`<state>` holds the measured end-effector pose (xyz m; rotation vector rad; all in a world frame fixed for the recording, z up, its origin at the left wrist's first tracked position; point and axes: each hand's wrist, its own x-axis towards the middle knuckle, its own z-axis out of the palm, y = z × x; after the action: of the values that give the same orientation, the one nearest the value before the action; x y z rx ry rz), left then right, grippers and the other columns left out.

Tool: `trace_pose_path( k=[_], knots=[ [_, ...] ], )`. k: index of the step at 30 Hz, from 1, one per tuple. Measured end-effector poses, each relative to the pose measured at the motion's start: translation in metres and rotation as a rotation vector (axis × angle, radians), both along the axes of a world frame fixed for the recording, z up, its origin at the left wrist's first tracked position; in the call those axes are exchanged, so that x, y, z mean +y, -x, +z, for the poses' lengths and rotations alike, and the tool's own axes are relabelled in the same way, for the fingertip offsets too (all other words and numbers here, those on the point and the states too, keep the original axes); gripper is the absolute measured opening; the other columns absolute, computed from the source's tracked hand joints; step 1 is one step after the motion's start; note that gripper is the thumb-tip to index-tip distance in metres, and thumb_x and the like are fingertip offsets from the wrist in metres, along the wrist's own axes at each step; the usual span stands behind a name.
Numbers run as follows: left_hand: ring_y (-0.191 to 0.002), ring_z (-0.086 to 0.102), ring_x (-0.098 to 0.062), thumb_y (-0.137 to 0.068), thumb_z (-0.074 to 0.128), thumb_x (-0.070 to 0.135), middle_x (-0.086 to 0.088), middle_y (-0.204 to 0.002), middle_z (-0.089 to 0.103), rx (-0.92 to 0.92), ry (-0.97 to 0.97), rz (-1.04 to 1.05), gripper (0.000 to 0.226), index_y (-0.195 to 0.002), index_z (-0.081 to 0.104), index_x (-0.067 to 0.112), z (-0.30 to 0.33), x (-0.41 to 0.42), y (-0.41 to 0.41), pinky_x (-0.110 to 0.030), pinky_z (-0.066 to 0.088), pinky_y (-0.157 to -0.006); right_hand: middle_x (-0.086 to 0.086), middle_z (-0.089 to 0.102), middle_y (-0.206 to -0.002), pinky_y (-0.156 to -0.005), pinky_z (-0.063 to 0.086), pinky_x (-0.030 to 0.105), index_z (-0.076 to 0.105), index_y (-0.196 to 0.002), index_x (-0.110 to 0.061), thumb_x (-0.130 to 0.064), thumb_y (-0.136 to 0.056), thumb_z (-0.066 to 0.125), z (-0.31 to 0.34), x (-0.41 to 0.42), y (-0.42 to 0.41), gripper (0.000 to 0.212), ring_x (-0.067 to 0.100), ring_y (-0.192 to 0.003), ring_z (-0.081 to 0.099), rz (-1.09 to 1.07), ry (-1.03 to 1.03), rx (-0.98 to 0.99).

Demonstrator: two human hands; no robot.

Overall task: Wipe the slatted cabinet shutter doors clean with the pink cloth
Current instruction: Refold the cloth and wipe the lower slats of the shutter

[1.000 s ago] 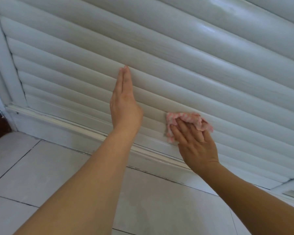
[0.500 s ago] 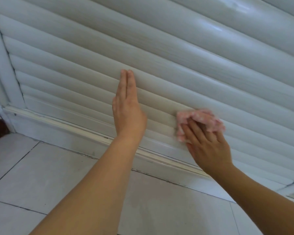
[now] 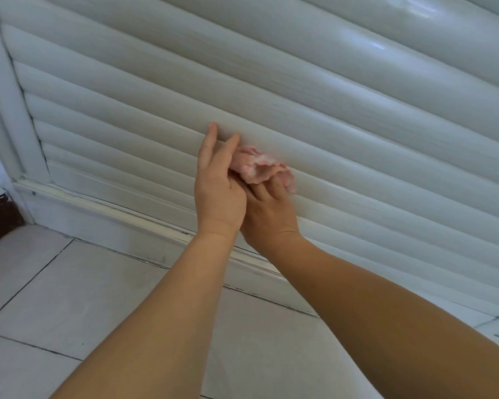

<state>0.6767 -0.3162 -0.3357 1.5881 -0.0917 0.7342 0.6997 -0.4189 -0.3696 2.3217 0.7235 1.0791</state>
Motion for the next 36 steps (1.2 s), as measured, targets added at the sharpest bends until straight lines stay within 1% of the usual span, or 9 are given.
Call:
trace_pose_path(
  k=[4, 9, 12, 15, 19, 23, 26, 30, 36],
  knots=[
    [-0.139, 0.02, -0.011, -0.077, 0.046, -0.006, -0.001, -0.156, 0.011, 0.155, -0.251, 0.057, 0.069, -0.139, 0.039, 0.023, 0.003, -0.004, 0.007, -0.05, 0.005, -0.114, 0.0, 0.06, -0.129, -0.104, 0.027, 0.049, 0.063, -0.124, -0.016, -0.021, -0.067, 0.061, -0.013, -0.021, 0.0, 0.058, 0.029, -0.122, 0.037, 0.048, 0.116, -0.012],
    [-0.142, 0.011, -0.012, -0.071, 0.047, -0.011, 0.0, -0.157, -0.003, 0.237, -0.388, 0.104, 0.089, -0.146, 0.021, 0.029, 0.002, -0.01, 0.013, -0.049, 0.0, -0.112, -0.006, 0.044, -0.145, -0.105, 0.024, 0.047, 0.039, -0.143, -0.026, -0.03, -0.068, 0.069, -0.028, -0.089, 0.024, 0.081, 0.024, -0.129, 0.032, -0.04, 0.297, 0.038],
    [-0.141, 0.013, -0.014, -0.071, 0.04, -0.017, -0.001, -0.157, -0.003, 0.235, -0.391, 0.104, 0.09, -0.146, 0.02, 0.029, 0.003, -0.01, 0.013, -0.051, 0.005, -0.114, -0.006, 0.026, -0.151, -0.106, 0.023, 0.048, 0.026, -0.147, -0.025, -0.024, -0.073, 0.058, -0.027, -0.138, 0.044, 0.08, 0.022, -0.134, 0.028, -0.088, 0.335, 0.012],
    [-0.14, 0.017, -0.018, -0.074, 0.036, -0.019, -0.005, -0.156, 0.003, 0.191, -0.326, 0.092, 0.082, -0.144, 0.028, 0.023, 0.001, -0.012, 0.01, -0.049, 0.016, -0.113, -0.004, 0.029, -0.149, -0.101, 0.028, 0.05, 0.032, -0.145, -0.023, -0.017, -0.079, 0.047, -0.024, -0.187, 0.069, 0.068, 0.024, -0.131, 0.033, -0.126, 0.317, -0.008],
    [-0.142, 0.015, -0.026, -0.074, 0.035, -0.017, -0.014, -0.155, 0.005, 0.149, -0.285, 0.111, 0.076, -0.144, 0.029, 0.012, -0.001, -0.024, 0.007, -0.042, 0.022, -0.113, 0.001, 0.036, -0.146, -0.095, 0.035, 0.051, 0.041, -0.141, -0.024, -0.023, -0.079, 0.055, -0.004, -0.232, 0.104, 0.064, 0.03, -0.119, 0.041, -0.281, 0.228, -0.056],
    [-0.142, 0.01, -0.033, -0.075, 0.036, -0.017, -0.021, -0.153, 0.005, 0.139, -0.341, 0.11, 0.075, -0.144, 0.029, 0.011, 0.006, -0.041, 0.012, -0.039, 0.017, -0.113, 0.006, 0.033, -0.148, -0.091, 0.038, 0.053, 0.039, -0.142, -0.022, -0.031, -0.089, 0.051, 0.018, -0.216, 0.096, 0.056, 0.035, -0.119, 0.05, -0.258, 0.128, -0.092],
    [-0.14, 0.014, -0.039, -0.073, 0.033, -0.013, -0.02, -0.153, 0.013, 0.073, -0.406, 0.11, 0.074, -0.141, 0.036, 0.015, 0.012, -0.056, 0.022, -0.049, 0.019, -0.112, 0.003, 0.031, -0.15, -0.094, 0.042, 0.052, 0.037, -0.143, -0.024, -0.034, -0.093, 0.046, 0.034, -0.17, 0.069, 0.053, 0.032, -0.128, 0.039, -0.116, 0.103, -0.096],
    [-0.14, 0.015, -0.039, -0.068, 0.014, 0.023, -0.017, -0.152, 0.019, 0.071, -0.475, 0.062, 0.076, -0.138, 0.042, 0.019, 0.026, -0.069, 0.032, -0.054, 0.018, -0.11, 0.0, 0.044, -0.146, -0.097, 0.042, 0.053, 0.046, -0.14, -0.026, -0.035, -0.091, 0.052, 0.062, -0.131, 0.039, 0.05, 0.026, -0.13, 0.04, 0.006, 0.12, -0.125],
    [-0.142, 0.008, -0.032, -0.073, 0.045, -0.015, -0.018, -0.154, 0.011, 0.094, -0.457, 0.084, 0.076, -0.141, 0.037, 0.017, 0.037, -0.082, 0.034, -0.051, 0.013, -0.111, 0.003, 0.032, -0.149, -0.094, 0.043, 0.053, 0.039, -0.142, -0.027, -0.04, -0.095, 0.043, 0.084, -0.185, 0.065, 0.049, 0.035, -0.124, 0.048, -0.175, 0.087, -0.173]
  ],
)
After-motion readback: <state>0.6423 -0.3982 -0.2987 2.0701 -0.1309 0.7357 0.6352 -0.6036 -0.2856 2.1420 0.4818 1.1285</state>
